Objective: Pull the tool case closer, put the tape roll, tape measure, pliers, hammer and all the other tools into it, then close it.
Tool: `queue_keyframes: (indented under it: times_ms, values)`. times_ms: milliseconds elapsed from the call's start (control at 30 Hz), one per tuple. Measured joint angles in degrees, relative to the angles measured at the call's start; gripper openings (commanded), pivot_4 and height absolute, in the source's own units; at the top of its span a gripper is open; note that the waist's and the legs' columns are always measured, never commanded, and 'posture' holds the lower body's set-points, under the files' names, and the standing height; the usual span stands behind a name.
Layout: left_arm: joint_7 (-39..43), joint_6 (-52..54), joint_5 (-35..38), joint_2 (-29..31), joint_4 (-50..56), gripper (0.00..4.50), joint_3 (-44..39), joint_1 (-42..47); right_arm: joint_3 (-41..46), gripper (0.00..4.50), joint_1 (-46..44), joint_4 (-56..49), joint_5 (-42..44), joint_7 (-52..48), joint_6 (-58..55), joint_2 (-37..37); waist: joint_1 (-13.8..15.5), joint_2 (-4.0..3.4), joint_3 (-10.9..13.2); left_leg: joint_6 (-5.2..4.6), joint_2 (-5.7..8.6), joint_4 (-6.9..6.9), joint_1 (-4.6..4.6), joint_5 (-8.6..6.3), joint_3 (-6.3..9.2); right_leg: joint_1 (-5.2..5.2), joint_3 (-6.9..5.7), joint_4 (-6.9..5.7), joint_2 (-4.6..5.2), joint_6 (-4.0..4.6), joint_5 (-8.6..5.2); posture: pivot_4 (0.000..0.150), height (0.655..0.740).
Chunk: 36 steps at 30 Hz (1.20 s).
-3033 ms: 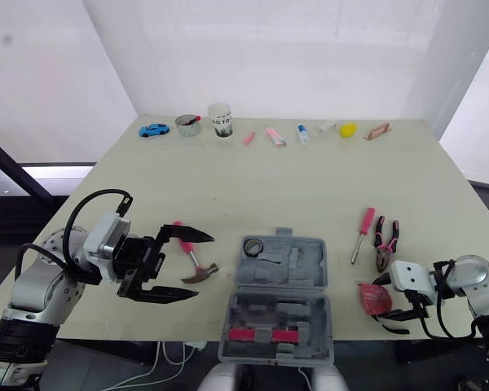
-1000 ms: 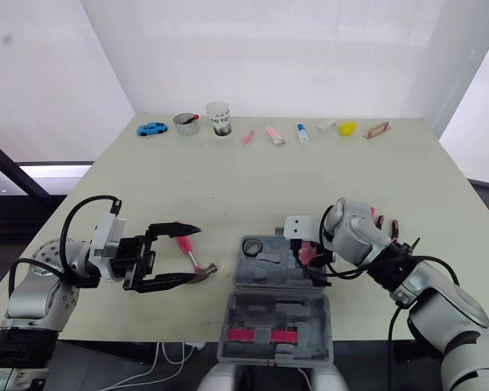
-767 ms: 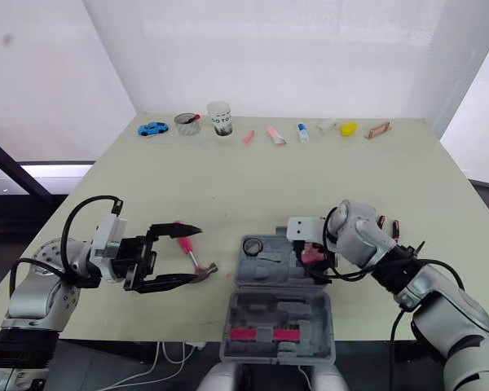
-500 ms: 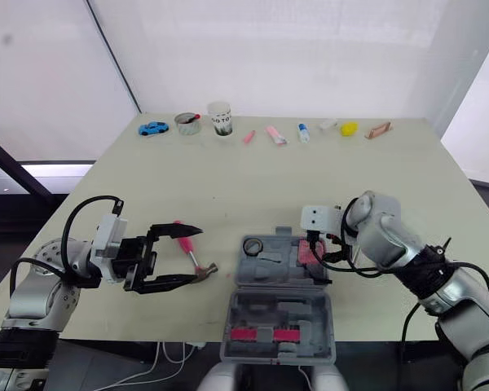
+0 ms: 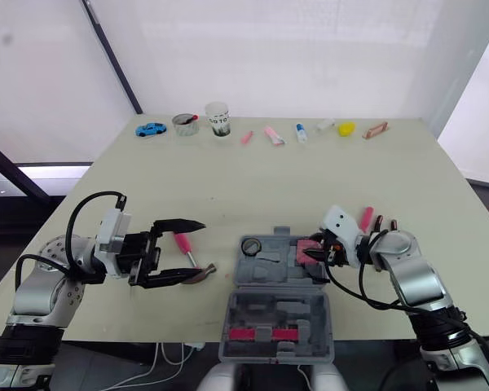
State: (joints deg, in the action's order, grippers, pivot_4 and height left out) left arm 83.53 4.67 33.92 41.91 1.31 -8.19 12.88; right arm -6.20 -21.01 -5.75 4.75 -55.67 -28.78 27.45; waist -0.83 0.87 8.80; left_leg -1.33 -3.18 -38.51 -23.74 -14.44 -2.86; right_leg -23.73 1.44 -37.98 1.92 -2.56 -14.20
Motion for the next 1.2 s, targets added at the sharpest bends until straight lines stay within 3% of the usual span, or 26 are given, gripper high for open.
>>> queue_keyframes:
  times_ms: [367, 667, 767, 867, 967, 1200]
  values:
    - [-0.4, 0.0, -0.2, 0.0, -0.9, 4.5, -0.2, 0.3, 2.3, 1.8, 2.2, 17.9, 4.6, 2.4, 22.2, -6.8, 0.0, 0.0, 0.0, 0.0, 0.0, 0.02, 0.0, 0.0, -0.03, 0.01, 0.02, 0.02, 0.01, 0.0, 0.0, 0.15, 0.74]
    - [-1.5, 0.0, -0.7, 0.6, -2.0, 4.5, -0.6, -0.3, -0.2, 1.8, -1.9, 37.8, 0.9, 4.1, 37.6, -10.0, -0.3, 0.11, -0.1, 0.0, -0.03, 0.03, 0.23, 0.0, -0.05, 0.18, 0.06, -0.01, -0.01, 0.01, 0.0, 0.15, 0.74]
    - [-1.9, 0.0, -0.7, 0.8, -2.0, 4.5, -0.8, -0.7, -0.8, 1.8, -3.7, 41.7, 0.4, 4.8, 38.9, -10.9, -0.4, 0.26, -0.2, 0.0, -0.06, 0.04, 0.53, 0.0, -0.08, 0.42, 0.09, -0.02, -0.02, 0.09, -0.04, 0.15, 0.74]
    - [-2.9, 0.1, -0.8, 0.8, -1.8, 4.5, -1.0, -2.2, -1.7, 1.8, -5.0, 45.0, -0.4, 5.8, 38.9, -12.0, -1.1, 0.61, -0.4, 0.0, -0.12, 0.16, 1.55, -0.01, -0.01, 1.2, 0.21, 0.01, 0.01, 0.26, -0.14, 0.15, 0.74]
    - [-4.1, 0.3, -0.8, 0.8, -1.8, 4.5, -1.5, -2.9, -2.1, 1.8, -5.7, 46.9, -1.1, 6.8, 38.9, -12.9, -1.4, 0.63, -0.5, 0.01, -0.15, 0.21, 1.99, -0.01, 0.01, 1.55, 0.29, 0.01, 0.04, 0.28, -0.15, 0.15, 0.74]
    - [-9.6, 5.5, 1.8, -0.6, -1.6, 4.5, -5.4, -8.6, -1.3, 1.8, -3.9, 43.6, -0.8, 10.2, 39.1, -14.8, -1.7, 0.86, -0.8, 0.03, -0.43, 0.31, 1.97, -0.02, -0.06, 1.47, 0.32, 0.04, 0.17, 0.37, -0.15, 0.15, 0.74]
